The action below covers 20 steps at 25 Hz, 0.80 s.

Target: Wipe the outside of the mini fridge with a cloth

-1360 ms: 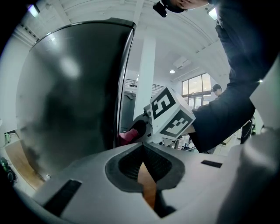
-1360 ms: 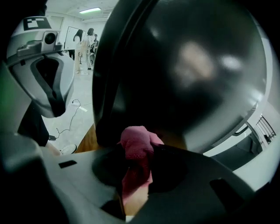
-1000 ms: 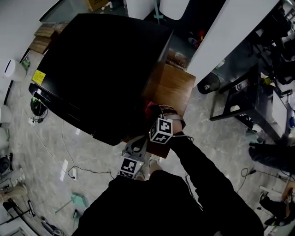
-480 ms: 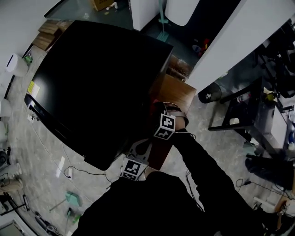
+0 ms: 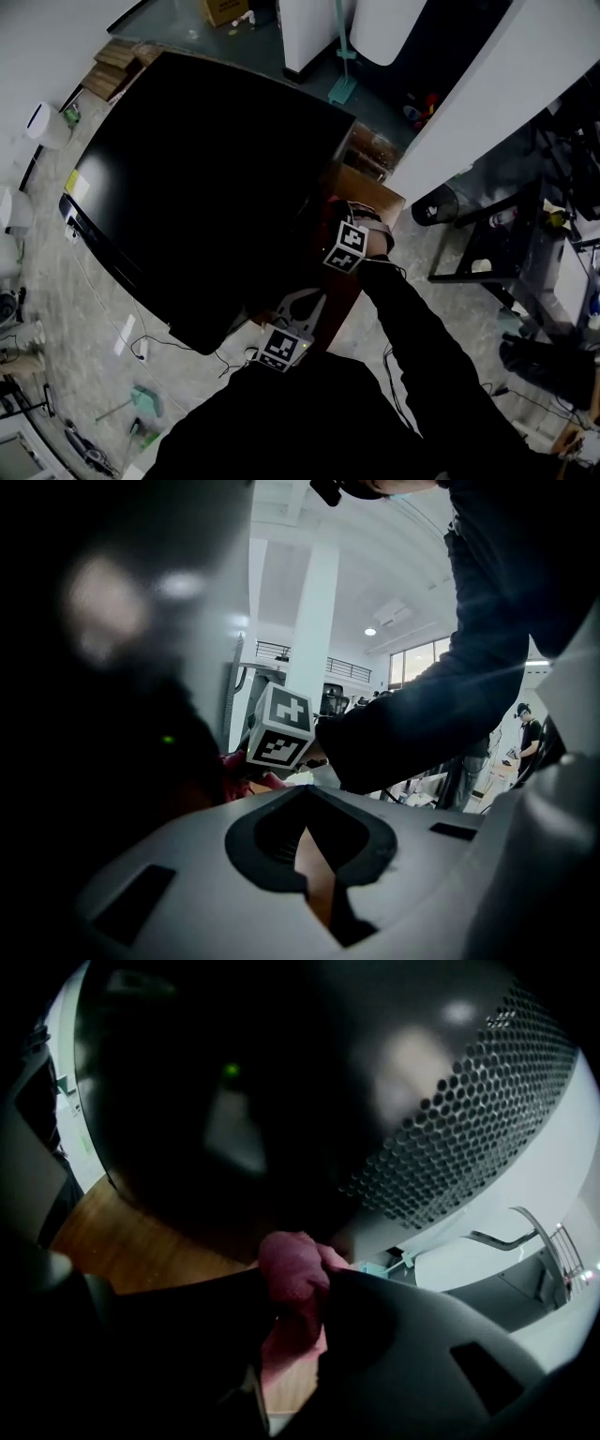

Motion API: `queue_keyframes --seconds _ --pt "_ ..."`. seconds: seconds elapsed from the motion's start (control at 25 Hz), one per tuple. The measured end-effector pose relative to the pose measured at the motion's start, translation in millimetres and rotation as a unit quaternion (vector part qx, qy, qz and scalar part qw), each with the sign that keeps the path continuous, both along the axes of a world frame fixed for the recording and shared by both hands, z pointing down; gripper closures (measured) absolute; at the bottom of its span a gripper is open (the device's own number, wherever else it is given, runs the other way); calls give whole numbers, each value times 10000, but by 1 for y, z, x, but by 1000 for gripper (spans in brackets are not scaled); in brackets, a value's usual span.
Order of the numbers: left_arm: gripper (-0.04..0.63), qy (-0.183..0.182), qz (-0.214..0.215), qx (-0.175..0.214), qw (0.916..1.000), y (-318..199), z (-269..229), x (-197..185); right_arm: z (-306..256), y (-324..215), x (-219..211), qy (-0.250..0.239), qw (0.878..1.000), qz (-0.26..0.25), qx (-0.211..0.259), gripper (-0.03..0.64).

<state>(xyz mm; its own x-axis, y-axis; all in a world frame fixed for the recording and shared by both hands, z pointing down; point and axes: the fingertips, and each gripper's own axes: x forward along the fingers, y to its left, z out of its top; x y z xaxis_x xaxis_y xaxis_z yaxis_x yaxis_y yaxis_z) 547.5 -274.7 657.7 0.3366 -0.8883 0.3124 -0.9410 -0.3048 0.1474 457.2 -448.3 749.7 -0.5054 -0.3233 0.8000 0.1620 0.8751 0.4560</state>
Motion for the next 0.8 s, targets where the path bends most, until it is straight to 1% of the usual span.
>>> queue_keyframes --seconds 0.08,0.16,0.24,0.36,0.44,0.52,0.64,0.68,0.72,0.8 --pt "589 -1 44 15 10000 4 -5 4 -1 -10 4 -71 9998 200 26 506" --pt "589 12 85 48 10000 11 -14 4 -6 -17 8 -229 9987 449 -71 506" --pt "589 103 147 113 9998 21 -26 4 -14 -17 15 -442 9965 676 -190 506" --pt "589 234 263 237 9991 47 -45 2 -35 9 32 -875 9912 904 -417 506" --pt "589 245 294 344 9987 67 -58 -3 -59 38 42 -1333 9832 1035 -689 506" --pt "589 262 308 455 9981 87 -71 -10 -89 73 50 -1922 9687 1152 -1070 506" --pt "589 505 196 660 9963 123 -94 -28 -139 140 53 -2870 9357 1121 -1718 506" --pt "589 584 141 736 9955 137 -103 -35 -156 163 52 -3116 9244 1068 -1924 506" --pt "589 632 91 790 9948 150 -112 -41 -172 186 51 -3297 9145 1007 -2119 506" --pt "589 675 -16 861 9940 175 -127 -53 -202 231 46 -3532 8987 834 -2461 506"
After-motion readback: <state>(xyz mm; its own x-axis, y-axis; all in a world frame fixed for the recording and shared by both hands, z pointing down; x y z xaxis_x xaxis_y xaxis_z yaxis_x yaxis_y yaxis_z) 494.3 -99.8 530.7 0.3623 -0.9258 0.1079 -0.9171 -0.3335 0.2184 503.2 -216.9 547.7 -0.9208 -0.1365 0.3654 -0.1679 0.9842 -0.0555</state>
